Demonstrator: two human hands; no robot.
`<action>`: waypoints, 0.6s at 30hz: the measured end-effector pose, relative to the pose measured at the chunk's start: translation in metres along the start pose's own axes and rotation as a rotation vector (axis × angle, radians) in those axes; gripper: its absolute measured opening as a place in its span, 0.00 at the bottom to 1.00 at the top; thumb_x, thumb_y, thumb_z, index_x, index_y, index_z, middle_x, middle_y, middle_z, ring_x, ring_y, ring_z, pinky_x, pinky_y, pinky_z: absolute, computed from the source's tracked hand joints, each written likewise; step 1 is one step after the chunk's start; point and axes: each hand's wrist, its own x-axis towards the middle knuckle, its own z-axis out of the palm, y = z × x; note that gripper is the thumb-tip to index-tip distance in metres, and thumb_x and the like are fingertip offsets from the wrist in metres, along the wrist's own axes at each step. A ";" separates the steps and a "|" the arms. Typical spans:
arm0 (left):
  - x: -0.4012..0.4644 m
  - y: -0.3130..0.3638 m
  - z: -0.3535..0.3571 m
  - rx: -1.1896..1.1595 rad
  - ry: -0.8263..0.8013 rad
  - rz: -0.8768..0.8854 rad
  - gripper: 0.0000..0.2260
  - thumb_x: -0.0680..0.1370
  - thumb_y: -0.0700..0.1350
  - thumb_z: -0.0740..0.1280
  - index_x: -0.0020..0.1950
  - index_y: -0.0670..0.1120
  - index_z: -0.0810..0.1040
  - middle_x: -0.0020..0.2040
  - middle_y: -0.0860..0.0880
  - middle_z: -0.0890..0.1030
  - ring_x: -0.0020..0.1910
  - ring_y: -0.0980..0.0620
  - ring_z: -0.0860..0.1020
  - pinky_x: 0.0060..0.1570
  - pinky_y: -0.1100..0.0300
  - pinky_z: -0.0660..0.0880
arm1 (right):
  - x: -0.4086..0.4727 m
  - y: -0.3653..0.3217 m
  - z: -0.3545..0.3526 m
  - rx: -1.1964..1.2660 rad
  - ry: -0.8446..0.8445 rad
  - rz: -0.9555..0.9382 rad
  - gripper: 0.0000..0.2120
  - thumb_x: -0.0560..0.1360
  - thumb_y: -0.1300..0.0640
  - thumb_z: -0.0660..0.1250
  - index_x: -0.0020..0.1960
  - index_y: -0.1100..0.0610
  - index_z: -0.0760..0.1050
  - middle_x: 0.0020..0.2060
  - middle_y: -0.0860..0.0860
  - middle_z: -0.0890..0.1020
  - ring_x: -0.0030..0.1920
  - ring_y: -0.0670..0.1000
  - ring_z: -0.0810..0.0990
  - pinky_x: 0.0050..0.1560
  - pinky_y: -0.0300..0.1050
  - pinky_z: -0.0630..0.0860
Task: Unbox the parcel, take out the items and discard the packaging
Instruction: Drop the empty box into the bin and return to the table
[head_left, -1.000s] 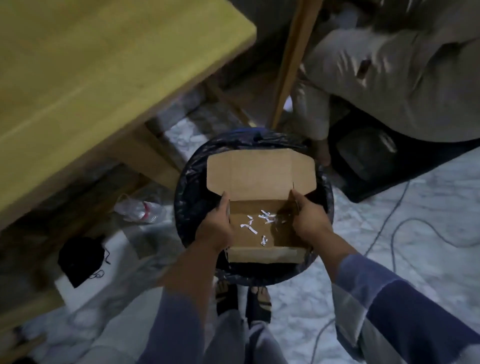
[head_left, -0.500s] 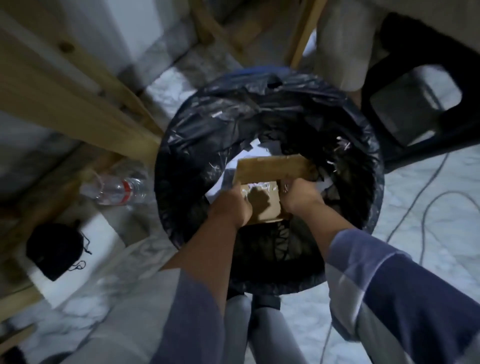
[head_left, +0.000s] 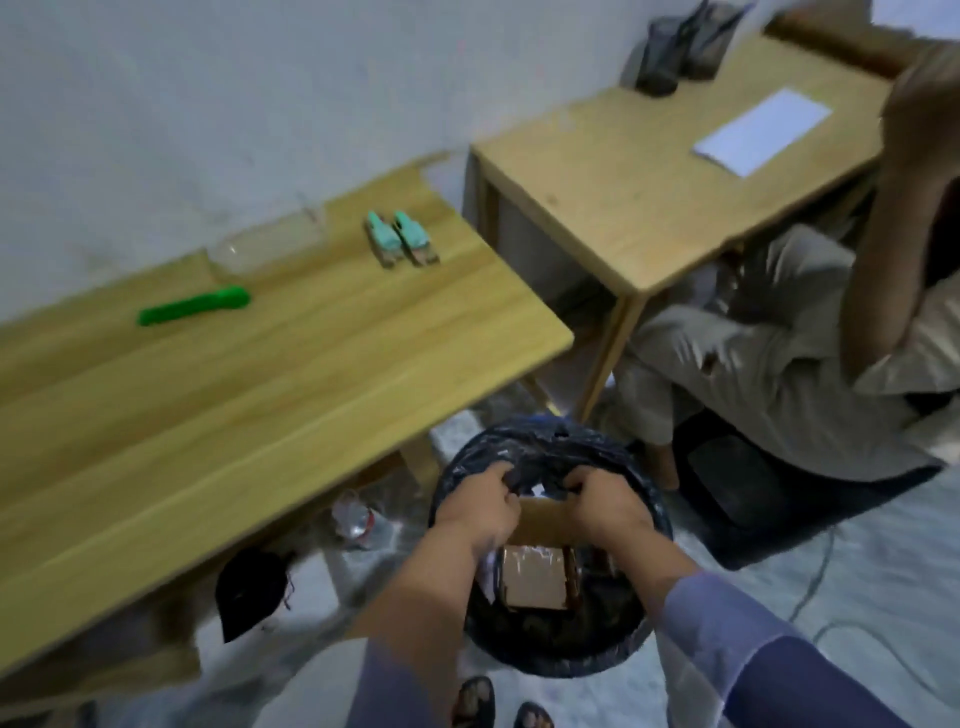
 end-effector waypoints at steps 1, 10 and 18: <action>-0.013 0.001 -0.014 -0.028 0.018 0.008 0.21 0.81 0.46 0.55 0.75 0.51 0.61 0.49 0.47 0.81 0.49 0.44 0.80 0.46 0.54 0.76 | -0.009 -0.013 -0.010 -0.018 0.012 -0.030 0.17 0.75 0.60 0.59 0.61 0.50 0.75 0.57 0.55 0.81 0.55 0.57 0.80 0.52 0.49 0.78; -0.030 -0.025 -0.156 -0.129 0.370 0.024 0.20 0.78 0.43 0.55 0.69 0.47 0.71 0.53 0.44 0.81 0.40 0.49 0.76 0.43 0.60 0.72 | -0.024 -0.153 -0.087 -0.082 0.135 -0.266 0.18 0.76 0.59 0.57 0.64 0.53 0.74 0.59 0.57 0.78 0.55 0.59 0.79 0.46 0.49 0.74; 0.033 -0.082 -0.274 -0.161 0.562 -0.050 0.20 0.78 0.44 0.62 0.71 0.47 0.70 0.68 0.46 0.74 0.64 0.46 0.74 0.59 0.59 0.69 | 0.055 -0.274 -0.108 -0.076 0.208 -0.276 0.19 0.75 0.57 0.62 0.66 0.54 0.72 0.60 0.56 0.78 0.59 0.57 0.77 0.54 0.46 0.74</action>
